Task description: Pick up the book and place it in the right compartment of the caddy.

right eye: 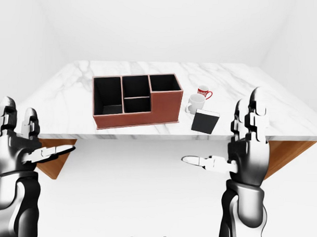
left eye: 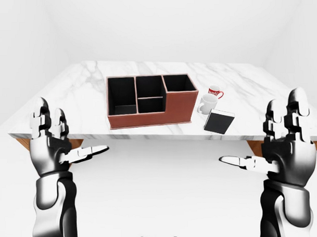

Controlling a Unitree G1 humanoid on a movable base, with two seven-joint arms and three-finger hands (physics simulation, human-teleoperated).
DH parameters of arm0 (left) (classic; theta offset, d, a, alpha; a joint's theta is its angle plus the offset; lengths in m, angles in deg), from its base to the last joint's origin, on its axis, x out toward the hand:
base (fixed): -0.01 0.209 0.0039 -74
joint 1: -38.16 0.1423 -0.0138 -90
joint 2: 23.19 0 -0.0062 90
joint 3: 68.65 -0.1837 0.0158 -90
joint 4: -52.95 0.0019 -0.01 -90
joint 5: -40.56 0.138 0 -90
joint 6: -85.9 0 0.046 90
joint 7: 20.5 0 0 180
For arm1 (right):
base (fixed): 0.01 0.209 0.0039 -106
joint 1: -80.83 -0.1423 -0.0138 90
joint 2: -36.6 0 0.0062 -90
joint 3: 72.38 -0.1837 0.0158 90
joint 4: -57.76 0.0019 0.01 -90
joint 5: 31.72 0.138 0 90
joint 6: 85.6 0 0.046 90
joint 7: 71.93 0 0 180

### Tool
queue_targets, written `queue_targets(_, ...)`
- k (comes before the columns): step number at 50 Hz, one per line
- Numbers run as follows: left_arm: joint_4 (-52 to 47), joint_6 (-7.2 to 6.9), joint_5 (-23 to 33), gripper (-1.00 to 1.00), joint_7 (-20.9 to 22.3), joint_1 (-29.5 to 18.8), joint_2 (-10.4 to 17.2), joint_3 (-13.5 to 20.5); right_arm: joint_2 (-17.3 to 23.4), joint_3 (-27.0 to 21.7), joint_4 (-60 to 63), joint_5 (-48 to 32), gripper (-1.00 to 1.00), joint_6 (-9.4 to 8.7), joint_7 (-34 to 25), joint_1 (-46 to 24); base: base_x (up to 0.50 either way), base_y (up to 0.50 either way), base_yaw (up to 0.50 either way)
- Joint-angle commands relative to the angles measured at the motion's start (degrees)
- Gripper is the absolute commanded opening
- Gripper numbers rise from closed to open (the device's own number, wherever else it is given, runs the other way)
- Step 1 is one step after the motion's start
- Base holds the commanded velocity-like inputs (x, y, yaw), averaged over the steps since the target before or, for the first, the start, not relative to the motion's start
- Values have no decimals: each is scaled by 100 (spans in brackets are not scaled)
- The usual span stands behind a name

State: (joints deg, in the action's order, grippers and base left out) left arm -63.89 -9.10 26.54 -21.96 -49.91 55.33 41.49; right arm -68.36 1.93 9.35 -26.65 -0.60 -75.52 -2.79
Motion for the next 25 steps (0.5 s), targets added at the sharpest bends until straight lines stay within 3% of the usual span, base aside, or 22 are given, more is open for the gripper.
queue_targets(1,-274,0,-265,100,-158,12,54,291,-33,-180,421,-3,100,0,-38,24,0,0,0)
queue_targets(25,-275,0,-150,100,-179,36,13,179,-23,-192,509,30,100,0,-143,40,27,0,0)
